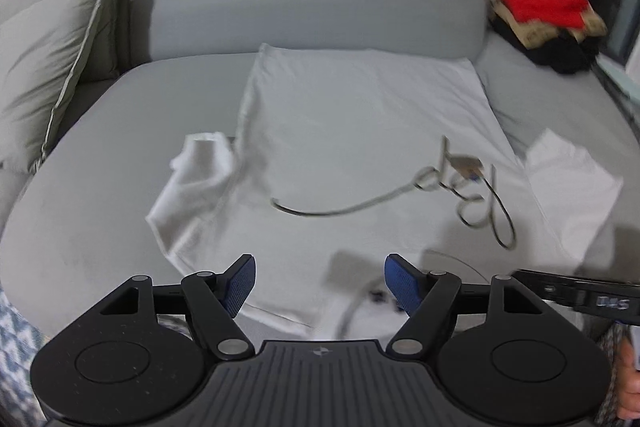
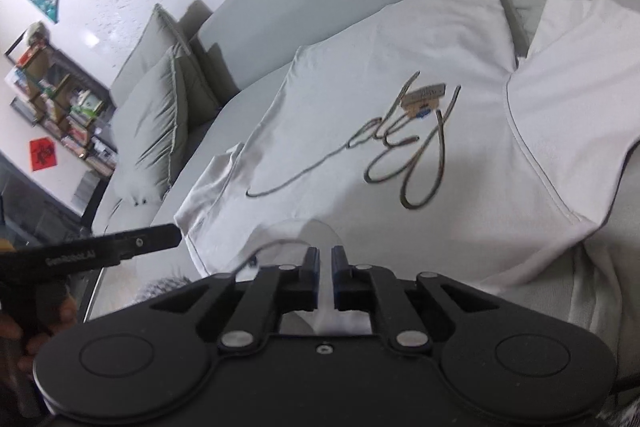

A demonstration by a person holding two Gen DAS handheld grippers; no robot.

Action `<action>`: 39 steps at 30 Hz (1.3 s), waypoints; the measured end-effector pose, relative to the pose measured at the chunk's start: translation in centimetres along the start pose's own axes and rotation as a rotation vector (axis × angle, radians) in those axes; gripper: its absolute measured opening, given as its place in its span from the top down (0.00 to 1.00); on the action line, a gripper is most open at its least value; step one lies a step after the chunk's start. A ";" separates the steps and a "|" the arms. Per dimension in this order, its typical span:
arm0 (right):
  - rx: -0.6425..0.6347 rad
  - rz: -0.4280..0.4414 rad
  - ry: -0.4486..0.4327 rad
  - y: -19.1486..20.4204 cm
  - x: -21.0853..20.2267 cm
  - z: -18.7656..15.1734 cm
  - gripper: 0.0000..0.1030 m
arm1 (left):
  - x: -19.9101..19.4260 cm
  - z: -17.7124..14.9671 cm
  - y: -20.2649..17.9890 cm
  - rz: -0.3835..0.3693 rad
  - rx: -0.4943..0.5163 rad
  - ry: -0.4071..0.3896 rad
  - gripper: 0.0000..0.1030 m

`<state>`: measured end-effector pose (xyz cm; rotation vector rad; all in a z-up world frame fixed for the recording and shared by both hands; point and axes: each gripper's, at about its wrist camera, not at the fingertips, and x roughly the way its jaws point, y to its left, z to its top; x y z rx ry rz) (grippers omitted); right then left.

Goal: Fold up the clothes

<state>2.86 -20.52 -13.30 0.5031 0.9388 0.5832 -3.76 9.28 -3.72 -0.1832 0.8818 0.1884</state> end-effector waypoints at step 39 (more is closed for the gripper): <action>0.275 -0.034 0.150 0.6 8.7 2.6 0.60 | 11.4 5.1 18.5 -0.018 -0.482 0.046 0.98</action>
